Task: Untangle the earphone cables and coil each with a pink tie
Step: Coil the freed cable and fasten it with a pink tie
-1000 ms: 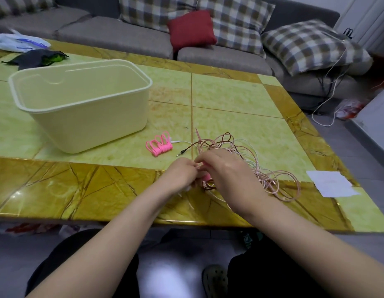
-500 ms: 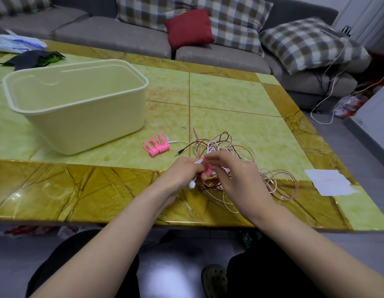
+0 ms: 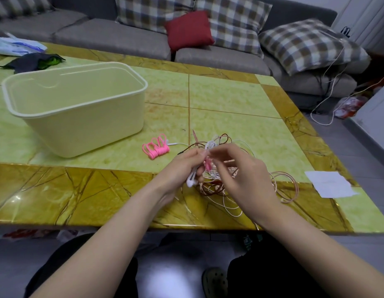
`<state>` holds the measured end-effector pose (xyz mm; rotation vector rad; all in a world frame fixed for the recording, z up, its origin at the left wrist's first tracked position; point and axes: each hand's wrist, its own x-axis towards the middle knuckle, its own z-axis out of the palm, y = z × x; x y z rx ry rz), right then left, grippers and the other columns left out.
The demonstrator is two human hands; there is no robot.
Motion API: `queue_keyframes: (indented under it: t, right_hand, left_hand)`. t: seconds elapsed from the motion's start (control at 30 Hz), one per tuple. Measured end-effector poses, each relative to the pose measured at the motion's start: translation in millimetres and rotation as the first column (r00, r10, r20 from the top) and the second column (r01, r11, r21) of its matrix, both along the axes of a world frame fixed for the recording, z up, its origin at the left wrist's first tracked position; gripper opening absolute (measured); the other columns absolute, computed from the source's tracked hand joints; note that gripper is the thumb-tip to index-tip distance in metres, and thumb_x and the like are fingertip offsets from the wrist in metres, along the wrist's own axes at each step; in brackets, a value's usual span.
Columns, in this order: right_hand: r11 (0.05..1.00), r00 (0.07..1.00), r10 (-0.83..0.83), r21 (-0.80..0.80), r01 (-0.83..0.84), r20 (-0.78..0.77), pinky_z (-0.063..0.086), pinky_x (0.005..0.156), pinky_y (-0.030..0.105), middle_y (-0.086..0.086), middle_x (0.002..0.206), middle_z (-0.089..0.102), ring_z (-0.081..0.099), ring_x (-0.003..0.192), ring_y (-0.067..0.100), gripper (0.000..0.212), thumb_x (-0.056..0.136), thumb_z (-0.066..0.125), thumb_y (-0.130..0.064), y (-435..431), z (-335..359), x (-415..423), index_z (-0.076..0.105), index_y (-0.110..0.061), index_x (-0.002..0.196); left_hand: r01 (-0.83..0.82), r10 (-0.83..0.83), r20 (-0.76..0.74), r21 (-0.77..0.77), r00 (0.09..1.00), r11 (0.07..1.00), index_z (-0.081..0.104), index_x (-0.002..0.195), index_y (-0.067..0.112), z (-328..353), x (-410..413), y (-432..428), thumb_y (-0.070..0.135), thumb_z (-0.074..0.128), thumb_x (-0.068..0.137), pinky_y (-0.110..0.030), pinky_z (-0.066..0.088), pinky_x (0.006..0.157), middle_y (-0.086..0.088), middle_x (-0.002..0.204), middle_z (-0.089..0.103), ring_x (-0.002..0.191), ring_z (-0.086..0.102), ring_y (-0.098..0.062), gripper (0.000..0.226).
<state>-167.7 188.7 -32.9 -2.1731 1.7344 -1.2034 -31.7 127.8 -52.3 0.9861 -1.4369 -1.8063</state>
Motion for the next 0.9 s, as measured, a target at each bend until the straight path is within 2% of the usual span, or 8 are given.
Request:
queue_keyframes:
  t: [0.07,0.17,0.23,0.3,0.4,0.53,0.63,0.9]
  right_hand:
    - [0.998,0.995,-0.06,0.006,0.06,-0.076,0.051,0.076,0.031,-0.007,0.111,0.055,0.056,0.09,0.005,0.025,0.091,0.06,-0.023,-5.8,8.2,-1.3,0.059,-0.023,0.115]
    - [0.959,0.984,-0.017,0.276,0.067,-0.179,0.042,0.077,0.024,-0.007,0.113,0.051,0.051,0.082,0.004,0.025,0.092,0.057,-0.032,-20.4,19.1,-3.3,0.061,-0.026,0.116]
    - [0.919,0.994,0.023,0.394,0.02,-0.106,0.039,0.071,0.021,-0.008,0.094,0.06,0.052,0.072,0.002,0.016,0.091,0.058,-0.029,-28.3,23.3,-3.3,0.066,-0.023,0.103]
    - [0.908,1.0,-0.003,0.419,0.002,0.001,0.043,0.061,0.016,-0.007,0.076,0.065,0.058,0.063,0.002,0.009,0.087,0.064,-0.028,-33.7,27.9,-4.3,0.068,-0.021,0.091]
    - [0.891,0.992,-0.03,0.454,-0.028,0.119,0.044,0.05,0.011,-0.002,0.064,0.066,0.058,0.051,0.0,0.009,0.081,0.07,-0.026,-39.9,35.1,-5.8,0.069,-0.016,0.081]
    - [0.884,0.962,-0.051,0.46,-0.081,0.268,0.045,0.047,0.012,0.001,0.055,0.06,0.053,0.043,0.0,0.009,0.083,0.07,-0.015,-45.9,39.9,-2.8,0.069,-0.007,0.079]
    - [0.907,0.949,-0.081,0.418,-0.056,0.304,0.047,0.048,0.014,-0.006,0.048,0.059,0.054,0.042,0.003,0.007,0.083,0.07,-0.013,-48.7,38.1,2.2,0.069,-0.008,0.078]
    - [0.959,0.91,-0.148,0.282,0.037,0.387,0.045,0.049,0.013,-0.002,0.057,0.063,0.055,0.044,0.0,0.01,0.083,0.069,-0.011,-47.3,31.3,18.8,0.067,-0.013,0.073]
  left_hand:
    - [0.029,-0.026,0.046,-0.047,0.999,0.998,0.054,0.08,0.013,1.5,-0.1,1.2,0.021,0.042,0.099,-0.026,0.036,0.058,0.003,0.056,0.046,0.056,0.048,-0.014,0.023]
    - [0.043,-0.036,0.085,-0.073,0.996,0.996,0.057,0.086,0.012,2.9,-1.7,2.2,0.016,0.042,0.098,-0.025,0.037,0.058,0.004,0.055,0.045,0.056,0.048,-0.013,0.02]
    - [0.033,-0.028,0.086,-0.067,0.996,0.997,0.057,0.091,0.01,4.5,-0.6,1.5,0.019,0.045,0.097,-0.025,0.036,0.059,0.005,0.055,0.047,0.056,0.049,-0.011,0.017]
    - [0.012,-0.008,0.07,-0.064,0.998,0.998,0.056,0.093,0.008,6.0,1.3,0.4,0.021,0.047,0.096,-0.026,0.034,0.059,0.007,0.054,0.047,0.055,0.049,-0.01,0.017]
    - [-0.005,0.008,0.05,-0.055,0.999,0.999,0.055,0.083,0.01,8.6,3.4,-0.3,0.022,0.047,0.097,-0.022,0.037,0.055,0.004,0.057,0.047,0.056,0.049,-0.011,0.019]
    - [-0.047,0.048,0.026,-0.045,0.998,0.998,0.052,0.078,0.013,9.1,1.2,-1.6,0.022,0.042,0.099,-0.024,0.04,0.058,0.004,0.058,0.052,0.061,0.052,-0.015,0.024]
    - [-0.107,0.107,-0.008,-0.015,0.994,0.994,0.055,0.083,0.015,10.3,-1.1,-1.1,0.025,0.042,0.099,-0.024,0.041,0.059,0.006,0.057,0.055,0.061,0.055,-0.014,0.023]
    - [-0.276,0.273,-0.094,-0.022,0.957,0.961,0.053,0.084,0.012,16.5,-5.9,3.4,0.02,0.042,0.098,-0.016,0.045,0.057,0.006,0.062,0.06,0.054,0.059,-0.003,0.019]
